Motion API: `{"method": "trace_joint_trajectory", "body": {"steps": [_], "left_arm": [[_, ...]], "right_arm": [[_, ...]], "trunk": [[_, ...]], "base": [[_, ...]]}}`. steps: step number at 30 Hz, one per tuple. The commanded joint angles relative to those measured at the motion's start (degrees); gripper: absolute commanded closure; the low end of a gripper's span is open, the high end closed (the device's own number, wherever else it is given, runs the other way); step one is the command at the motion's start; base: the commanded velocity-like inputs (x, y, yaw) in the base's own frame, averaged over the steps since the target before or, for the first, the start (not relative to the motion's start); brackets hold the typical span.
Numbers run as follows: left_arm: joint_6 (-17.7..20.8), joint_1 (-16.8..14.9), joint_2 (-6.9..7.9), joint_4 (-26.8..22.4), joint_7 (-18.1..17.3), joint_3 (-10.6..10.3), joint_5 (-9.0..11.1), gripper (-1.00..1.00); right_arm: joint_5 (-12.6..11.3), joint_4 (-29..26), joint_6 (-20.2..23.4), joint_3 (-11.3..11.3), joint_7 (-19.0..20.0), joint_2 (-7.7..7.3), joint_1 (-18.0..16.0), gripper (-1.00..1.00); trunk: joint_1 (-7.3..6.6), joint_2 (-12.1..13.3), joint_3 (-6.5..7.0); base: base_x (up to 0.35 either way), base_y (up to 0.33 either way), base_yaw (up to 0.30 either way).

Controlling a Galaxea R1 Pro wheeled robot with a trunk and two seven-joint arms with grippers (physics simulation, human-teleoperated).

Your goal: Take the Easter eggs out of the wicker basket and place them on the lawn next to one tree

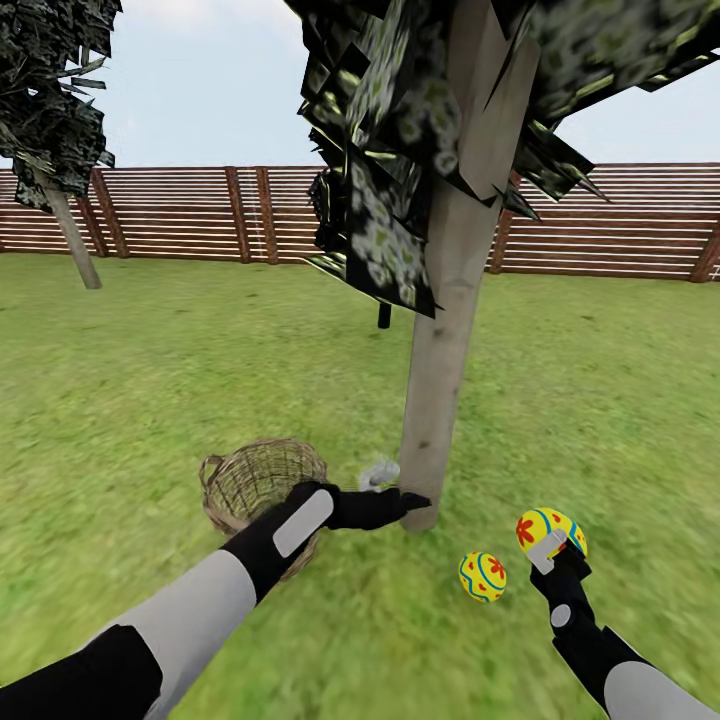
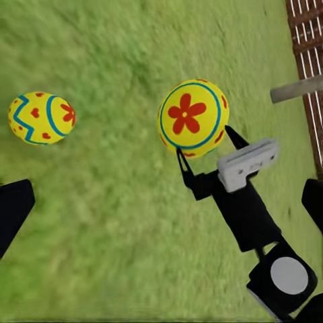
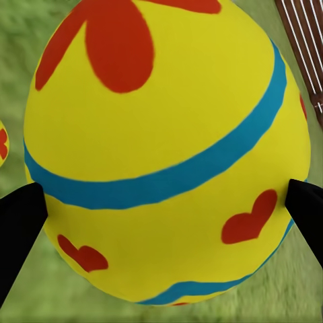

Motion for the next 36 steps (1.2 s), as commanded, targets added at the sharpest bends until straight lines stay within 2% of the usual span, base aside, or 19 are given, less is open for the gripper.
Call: {"method": "trace_joint_trajectory", "body": {"steps": [1, 2, 6, 14, 24, 28, 36], "left_arm": [[-0.1, -0.1, 0.07, 0.0, -0.2, -1.6, -0.1, -1.00], [-0.3, -0.1, 0.13, -0.3, -0.3, -4.2, -0.2, -1.00], [-0.6, -0.1, 0.17, -0.6, -0.5, -6.5, -0.2, -1.00], [-0.6, -0.1, 1.11, -1.9, -0.7, -6.8, -0.1, -1.00], [-0.7, -0.1, 1.21, -2.0, -0.9, -6.5, 0.0, -1.00], [-0.7, -0.1, 1.31, -2.0, -2.9, -6.5, 0.0, -1.00], [-0.7, -0.1, 1.32, -1.9, -3.1, -6.5, 0.0, -1.00]], "right_arm": [[0.4, 0.1, -0.4, -0.5, 0.0, 0.03, 0.0, 1.00], [0.4, 0.1, -0.4, -0.5, 0.0, 0.03, 0.0, 1.00], [0.4, 0.1, -0.4, -0.5, 0.0, 0.03, 0.0, 1.00], [0.5, -2.3, -0.3, -0.5, -0.2, -0.04, 0.0, 1.00], [0.6, -2.8, -0.1, -0.5, -0.5, 0.09, 0.0, 1.00], [0.5, -3.0, 0.0, -0.5, -0.6, 0.03, 0.0, 1.00], [0.5, -3.4, 0.2, -0.5, -0.6, 0.03, 0.0, 1.00]], "trunk": [[-0.01, 0.0, -0.05], [-0.01, 0.0, -0.05], [-0.01, 0.0, -0.05], [1.75, -3.2, -1.48], [3.94, -7.2, -3.28], [4.82, -8.8, -4.00], [6.58, -12.1, -5.43]], "base": [[0.000, 0.000, 0.000], [0.000, 0.000, 0.000], [0.000, 0.000, 0.000], [0.000, 0.000, 0.000], [0.000, 0.000, 0.000], [0.000, 0.000, 0.000], [0.000, 0.000, 0.000]]}}
